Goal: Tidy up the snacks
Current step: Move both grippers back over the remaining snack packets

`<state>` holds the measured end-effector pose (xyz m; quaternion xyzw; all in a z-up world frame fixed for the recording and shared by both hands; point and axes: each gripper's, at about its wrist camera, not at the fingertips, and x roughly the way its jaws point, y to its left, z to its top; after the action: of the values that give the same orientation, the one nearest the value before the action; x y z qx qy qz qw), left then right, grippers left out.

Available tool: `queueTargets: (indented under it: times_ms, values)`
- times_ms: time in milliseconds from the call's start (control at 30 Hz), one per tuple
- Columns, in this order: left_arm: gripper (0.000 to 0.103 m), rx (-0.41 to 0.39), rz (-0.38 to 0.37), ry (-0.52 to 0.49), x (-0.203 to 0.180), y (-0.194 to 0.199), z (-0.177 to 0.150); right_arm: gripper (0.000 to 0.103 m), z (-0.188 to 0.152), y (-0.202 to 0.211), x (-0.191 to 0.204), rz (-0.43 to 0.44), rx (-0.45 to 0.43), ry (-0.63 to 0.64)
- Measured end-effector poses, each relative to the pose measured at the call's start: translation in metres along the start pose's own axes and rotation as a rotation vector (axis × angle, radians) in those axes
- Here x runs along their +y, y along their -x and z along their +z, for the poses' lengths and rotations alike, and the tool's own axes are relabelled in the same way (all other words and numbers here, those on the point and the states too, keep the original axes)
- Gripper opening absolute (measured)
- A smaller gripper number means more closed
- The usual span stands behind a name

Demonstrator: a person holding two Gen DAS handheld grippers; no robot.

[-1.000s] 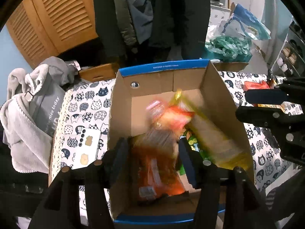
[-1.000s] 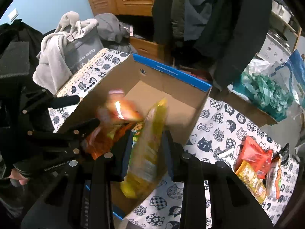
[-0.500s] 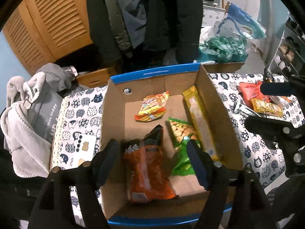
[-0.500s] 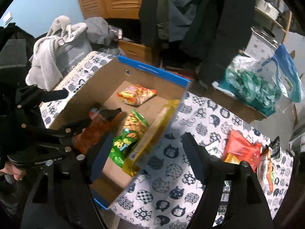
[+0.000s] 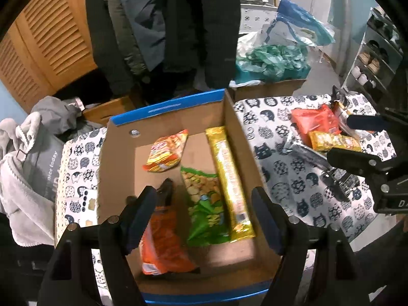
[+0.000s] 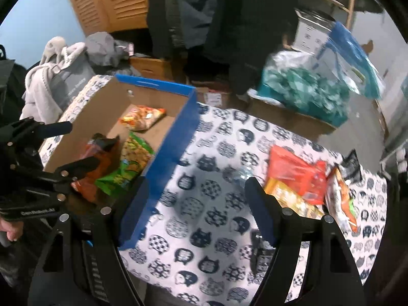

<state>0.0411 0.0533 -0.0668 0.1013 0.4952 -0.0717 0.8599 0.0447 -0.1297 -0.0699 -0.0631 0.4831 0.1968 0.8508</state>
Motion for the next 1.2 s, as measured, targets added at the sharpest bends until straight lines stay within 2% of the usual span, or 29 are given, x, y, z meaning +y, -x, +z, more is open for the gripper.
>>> queueTargets:
  times_ms: [733,1067,1200]
  values:
    - [0.078,0.096,-0.088,-0.092,-0.104,-0.029,0.037,0.077,-0.059,0.020,-0.126,-0.105,0.021,-0.166]
    - [0.078,0.209,-0.156,-0.052,-0.138,-0.072,0.049,0.077,-0.076,0.013,-0.178,-0.146,0.099,-0.172]
    - [0.078,0.241,-0.156,-0.021,-0.148,-0.093,0.055,0.077,-0.076,0.006,-0.200,-0.159,0.137,-0.159]
